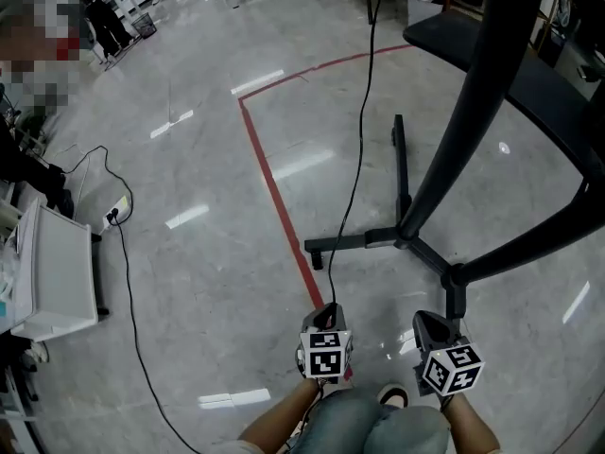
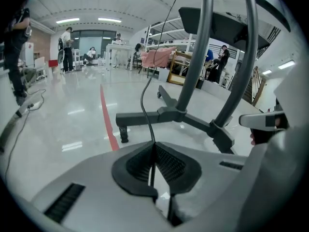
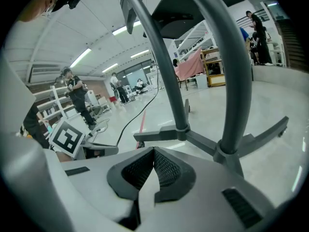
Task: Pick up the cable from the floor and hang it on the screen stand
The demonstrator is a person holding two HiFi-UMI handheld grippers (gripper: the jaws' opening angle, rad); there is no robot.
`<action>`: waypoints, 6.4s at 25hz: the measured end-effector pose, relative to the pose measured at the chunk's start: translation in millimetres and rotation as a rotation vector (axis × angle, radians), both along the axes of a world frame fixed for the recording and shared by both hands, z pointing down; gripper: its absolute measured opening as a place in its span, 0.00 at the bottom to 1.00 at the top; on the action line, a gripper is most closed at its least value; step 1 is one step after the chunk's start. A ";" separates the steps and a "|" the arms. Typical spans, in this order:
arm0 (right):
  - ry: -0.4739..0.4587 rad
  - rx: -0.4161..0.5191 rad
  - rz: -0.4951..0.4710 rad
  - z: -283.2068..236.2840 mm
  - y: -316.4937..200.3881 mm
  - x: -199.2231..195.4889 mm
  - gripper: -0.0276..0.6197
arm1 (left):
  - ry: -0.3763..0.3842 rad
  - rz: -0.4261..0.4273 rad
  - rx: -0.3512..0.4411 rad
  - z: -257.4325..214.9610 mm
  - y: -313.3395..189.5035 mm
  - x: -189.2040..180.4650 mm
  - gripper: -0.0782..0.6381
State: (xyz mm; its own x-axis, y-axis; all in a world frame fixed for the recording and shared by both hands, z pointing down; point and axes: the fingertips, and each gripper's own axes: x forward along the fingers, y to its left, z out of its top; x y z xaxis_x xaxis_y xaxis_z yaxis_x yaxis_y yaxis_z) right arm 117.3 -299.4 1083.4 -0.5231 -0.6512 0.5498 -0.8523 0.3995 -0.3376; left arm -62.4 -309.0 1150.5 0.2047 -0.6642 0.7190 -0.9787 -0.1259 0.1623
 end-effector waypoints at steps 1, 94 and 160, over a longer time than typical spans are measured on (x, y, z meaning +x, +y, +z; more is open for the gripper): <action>-0.001 -0.002 -0.003 -16.7 -1.1 -2.7 0.07 | -0.007 0.002 0.013 -20.5 -2.3 -3.6 0.13; -0.067 0.463 -0.099 -866.7 -220.5 -124.6 0.07 | 0.108 -0.028 0.560 -1075.7 -332.1 -67.3 0.12; -0.057 0.377 -0.040 -839.6 -220.0 -102.2 0.07 | 0.089 0.237 0.886 -1214.3 -307.6 70.9 0.12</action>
